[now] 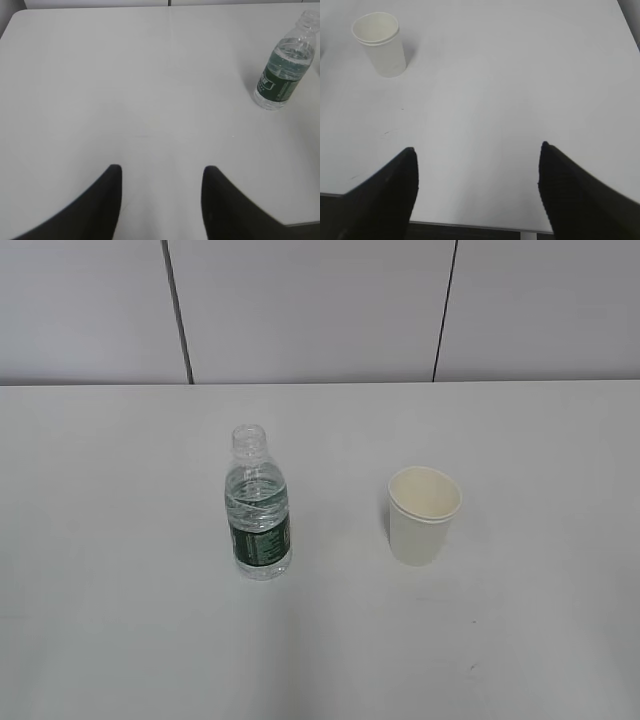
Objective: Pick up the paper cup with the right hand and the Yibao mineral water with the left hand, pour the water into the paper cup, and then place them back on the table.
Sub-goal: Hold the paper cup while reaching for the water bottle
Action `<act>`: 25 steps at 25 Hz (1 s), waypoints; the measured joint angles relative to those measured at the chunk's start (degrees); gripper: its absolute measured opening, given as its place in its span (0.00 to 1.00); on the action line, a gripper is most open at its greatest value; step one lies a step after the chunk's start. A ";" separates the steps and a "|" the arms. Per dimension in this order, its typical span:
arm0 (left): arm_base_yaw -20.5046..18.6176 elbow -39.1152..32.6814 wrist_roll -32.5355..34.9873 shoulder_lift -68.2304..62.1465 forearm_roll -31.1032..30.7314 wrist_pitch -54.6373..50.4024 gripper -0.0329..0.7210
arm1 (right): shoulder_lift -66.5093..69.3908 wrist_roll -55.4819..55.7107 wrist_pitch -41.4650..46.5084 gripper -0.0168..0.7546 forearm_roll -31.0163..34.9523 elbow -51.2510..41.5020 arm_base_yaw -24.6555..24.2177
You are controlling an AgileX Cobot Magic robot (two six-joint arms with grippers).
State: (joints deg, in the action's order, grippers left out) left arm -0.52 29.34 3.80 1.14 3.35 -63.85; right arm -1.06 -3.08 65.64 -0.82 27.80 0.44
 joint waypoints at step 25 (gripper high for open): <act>0.00 0.00 0.00 0.00 0.00 0.00 0.56 | 0.00 0.00 0.00 0.78 0.00 0.00 0.00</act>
State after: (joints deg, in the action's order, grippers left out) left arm -0.52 29.34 3.80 1.14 3.35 -63.85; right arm -1.06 -3.08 65.64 -0.82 27.80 0.44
